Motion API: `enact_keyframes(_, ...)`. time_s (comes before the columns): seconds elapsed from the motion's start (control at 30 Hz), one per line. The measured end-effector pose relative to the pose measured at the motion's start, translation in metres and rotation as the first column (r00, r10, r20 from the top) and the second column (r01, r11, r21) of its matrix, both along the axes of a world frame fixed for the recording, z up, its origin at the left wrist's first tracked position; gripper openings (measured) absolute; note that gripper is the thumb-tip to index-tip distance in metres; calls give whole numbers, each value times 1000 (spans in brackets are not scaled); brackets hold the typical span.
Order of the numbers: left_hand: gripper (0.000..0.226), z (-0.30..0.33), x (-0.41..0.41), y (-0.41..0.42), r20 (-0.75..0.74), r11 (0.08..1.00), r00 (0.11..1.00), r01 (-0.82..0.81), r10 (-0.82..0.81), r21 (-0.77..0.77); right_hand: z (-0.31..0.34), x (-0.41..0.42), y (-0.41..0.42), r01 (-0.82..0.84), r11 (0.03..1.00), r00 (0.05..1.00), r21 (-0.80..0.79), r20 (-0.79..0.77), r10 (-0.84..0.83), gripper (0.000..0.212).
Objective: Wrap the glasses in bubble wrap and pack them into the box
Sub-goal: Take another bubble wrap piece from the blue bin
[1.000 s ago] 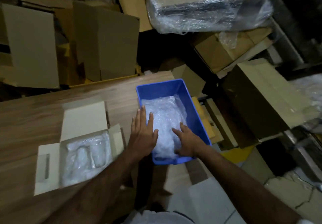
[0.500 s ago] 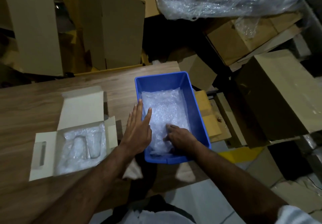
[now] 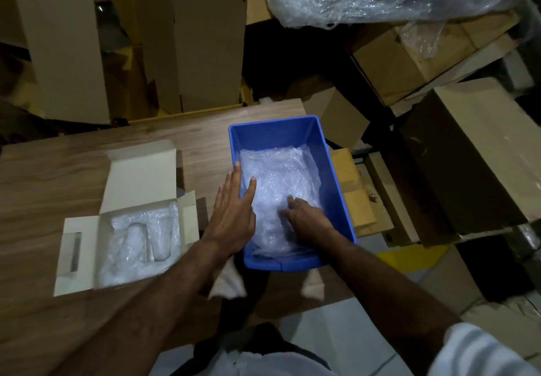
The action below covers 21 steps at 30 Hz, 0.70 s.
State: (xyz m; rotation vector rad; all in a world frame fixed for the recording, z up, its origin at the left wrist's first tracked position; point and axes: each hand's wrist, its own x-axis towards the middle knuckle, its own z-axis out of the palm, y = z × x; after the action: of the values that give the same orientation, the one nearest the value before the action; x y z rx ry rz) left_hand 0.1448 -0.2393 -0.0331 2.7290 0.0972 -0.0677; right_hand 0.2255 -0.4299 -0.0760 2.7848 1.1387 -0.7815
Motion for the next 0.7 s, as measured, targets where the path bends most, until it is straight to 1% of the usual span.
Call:
enact_keyframes(0.07, 77, 0, 1, 0, -2, 1000, 1000, 0, 0, 4, 0, 1, 4, -27, 999, 999, 24, 43, 26, 32)
enact_keyframes(0.13, 77, -1, 0, 0, -3, 1000, 1000, -1, 1, 4, 1, 3, 4, -42, 997, 997, 58, 71, 38, 23)
enact_keyframes(0.2, 77, -1, 0, 1, -1, 1000, 1000, 2, -2, 2, 1, 5, 1, -20, 995, 999, 99, 50, 15, 23)
enact_keyframes(0.3, 77, -1, 0, 1, 4, 1000, 1000, 6, -6, -10, 4, 5, -7, 125, 974, 992, 190, -48, -118, 22)
enact_keyframes(0.4, 78, -1, 0, 1, 6, 1000, 1000, 8, -8, -10, 11, 0, -16, 238, 929, 971, 284, -86, -222, 25)
enact_keyframes(0.47, 80, -1, 1, 1, -7, 1000, 1000, 5, -5, -4, 17, -4, -19, 259, 900, 965, 350, -60, -255, 27)
enact_keyframes(0.6, 82, 1, 1, 2, -44, 1000, 999, 12, -12, 7, 29, -12, -21, 248, 833, 954, 494, 25, -299, 28)
enact_keyframes(0.7, 85, 1, 1, 3, -75, 999, 997, 27, -26, 18, 33, -16, -23, 253, 777, 941, 576, 40, -337, 28)
